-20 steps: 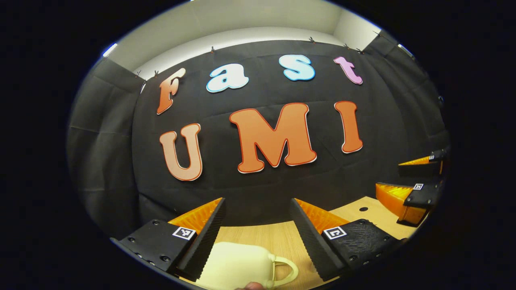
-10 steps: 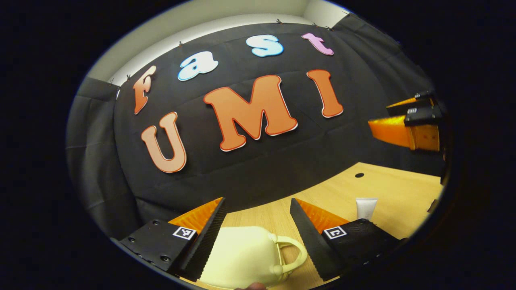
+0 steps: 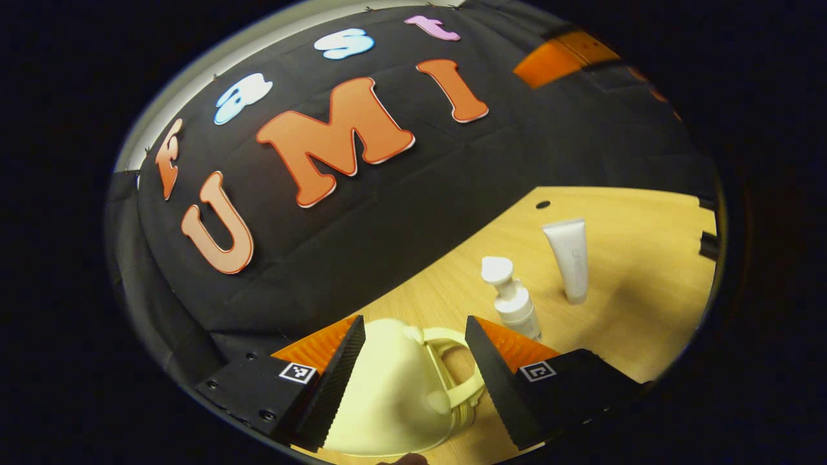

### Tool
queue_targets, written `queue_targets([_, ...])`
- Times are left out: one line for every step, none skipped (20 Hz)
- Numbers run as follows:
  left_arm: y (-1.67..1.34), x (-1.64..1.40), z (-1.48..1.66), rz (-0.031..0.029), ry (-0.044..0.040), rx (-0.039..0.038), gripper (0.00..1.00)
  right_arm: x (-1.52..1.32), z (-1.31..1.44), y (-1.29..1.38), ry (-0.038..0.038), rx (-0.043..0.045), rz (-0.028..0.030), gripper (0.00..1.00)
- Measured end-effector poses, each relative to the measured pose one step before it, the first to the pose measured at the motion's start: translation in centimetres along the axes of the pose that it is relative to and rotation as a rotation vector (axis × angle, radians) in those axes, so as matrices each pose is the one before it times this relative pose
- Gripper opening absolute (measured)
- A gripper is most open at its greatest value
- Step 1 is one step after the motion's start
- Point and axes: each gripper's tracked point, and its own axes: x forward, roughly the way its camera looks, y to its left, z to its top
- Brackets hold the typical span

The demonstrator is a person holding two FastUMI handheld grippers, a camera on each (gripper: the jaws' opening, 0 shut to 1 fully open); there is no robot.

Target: First open the suitcase, pack the skin care products into it, and then close the suitcase.

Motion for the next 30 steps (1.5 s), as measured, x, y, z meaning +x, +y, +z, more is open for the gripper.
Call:
queue_targets([-0.611,0.541,-0.675,-0.01260,0.01317,0.03193,0.98,-0.066,-0.033,-0.148,0.00085,-0.00150,-0.00433,0.96])
queue_targets([-0.598,0.245,-0.514,-0.01736,0.00944,0.02604,0.98,-0.008,-0.044,-0.096,0.00215,-0.00055,-0.00139,0.95])
queue_targets([-0.706,-0.116,-0.675,-0.01882,0.00918,0.01999,0.98,-0.094,-0.070,-0.082,0.00058,-0.00119,-0.00320,0.95])
queue_targets([-0.507,0.111,-0.465,-0.01414,0.00824,0.01303,0.98,-0.076,-0.131,-0.198,0.00241,-0.00110,-0.00414,0.95])
queue_targets([-0.482,0.129,-0.615,-0.01525,0.01575,0.00903,0.98,-0.085,-0.076,-0.142,0.00246,-0.00008,-0.00351,0.95])
queue_targets([-0.456,0.272,-0.658,-0.01078,0.01721,0.00752,0.98,-0.029,-0.156,-0.172,0.00330,-0.00020,-0.00392,0.95])
queue_targets([-0.470,0.264,-0.649,-0.00892,0.01950,0.01118,0.98,0.113,0.002,-0.008,0.00363,0.00087,-0.00185,0.95])
queue_targets([-0.441,0.368,-0.595,-0.00789,0.01912,0.01459,0.98,0.006,-0.018,-0.130,-0.00080,-0.00053,-0.00414,0.95])
queue_targets([-0.499,0.508,-0.878,-0.01065,0.02385,0.02236,0.98,-0.153,-0.111,-0.264,0.00004,-0.00036,-0.00364,0.95])
queue_targets([-0.494,0.342,-0.938,-0.01400,0.03304,0.03227,0.99,0.017,-0.089,-0.094,0.00239,0.00239,-0.00130,0.95])
queue_targets([-0.091,0.022,-0.178,0.00993,-0.00479,0.04328,0.98,-0.057,-0.144,-0.067,0.00343,0.00430,-0.00213,0.95])
queue_targets([-0.242,0.459,0.144,-0.00067,0.00057,0.04117,0.99,-0.010,-0.143,0.082,0.00452,0.00487,-0.00045,0.95])
queue_targets([-0.453,-0.057,-0.177,-0.00208,0.01150,0.02790,0.97,0.025,-0.170,-0.014,0.00434,0.00217,-0.00060,0.95])
queue_targets([-0.150,0.291,-0.117,0.00330,0.01160,0.02853,0.96,-0.011,-0.112,0.018,0.00332,-0.00099,0.00083,0.95])
queue_targets([0.148,0.309,-0.311,0.00656,0.01026,0.02518,0.94,-0.081,-0.074,-0.057,0.00024,-0.00293,0.00030,0.96])
queue_targets([0.096,0.312,0.010,0.00948,0.00494,0.01666,0.89,-0.104,-0.015,-0.060,-0.00144,-0.00368,-0.00061,0.96])
queue_targets([-0.083,0.226,-0.132,0.00915,0.00441,0.01155,0.85,-0.116,-0.052,-0.093,-0.00063,-0.00305,-0.00010,0.96])
queue_targets([0.078,0.108,0.025,-0.00082,0.00811,0.01220,0.82,-0.011,-0.002,-0.047,-0.00109,-0.00162,-0.00079,0.96])
queue_targets([-0.214,0.066,-0.052,-0.00820,0.00151,0.00655,0.74,0.040,-0.131,-0.058,0.00189,-0.00021,0.00069,0.95])
queue_targets([-0.386,0.309,0.116,-0.01036,0.00318,0.00478,0.66,-0.094,-0.062,-0.080,0.00131,0.00095,-0.00090,0.96])
queue_targets([-0.366,-0.081,-0.243,-0.00205,0.00458,0.00696,0.58,0.006,-0.176,-0.030,0.00474,0.00035,0.00039,0.95])
queue_targets([0.219,-0.757,0.679,0.01782,-0.01525,0.00854,0.41,-0.055,-0.099,-0.109,0.00210,0.00003,-0.00168,0.95])
queue_targets([0.088,0.040,0.114,0.00190,-0.00407,-0.00232,0.23,-0.100,-0.132,-0.334,0.00045,-0.00111,-0.00306,0.96])
queue_targets([0.761,-0.373,0.706,0.02830,-0.03073,-0.00588,0.21,-0.140,-0.057,-0.128,0.00106,-0.00081,-0.00175,0.96])
queue_targets([0.601,-0.026,-0.088,0.00137,0.00313,-0.01939,0.09,-0.049,-0.137,-0.149,0.00118,-0.00021,-0.00111,0.96])
queue_targets([0.425,-0.344,0.261,-0.01032,-0.00943,-0.03669,0.09,-0.001,-0.129,-0.023,0.00308,-0.00065,0.00074,0.96])
queue_targets([0.646,-0.459,0.208,-0.00406,-0.00374,-0.03758,0.09,0.059,-0.153,-0.111,0.00304,-0.00101,0.00066,0.96])
queue_targets([0.954,-0.149,0.279,0.01036,-0.00671,-0.03327,0.10,0.019,-0.133,-0.049,0.00446,-0.00038,0.00188,0.96])
queue_targets([1.061,-0.613,0.293,0.01322,-0.01285,-0.03353,0.10,0.004,-0.206,0.055,0.00302,0.00128,0.00274,0.95])
queue_targets([0.888,-0.453,0.331,0.01399,-0.00798,-0.03492,0.09,-0.126,-0.175,0.032,0.00598,0.00145,0.00394,0.96])
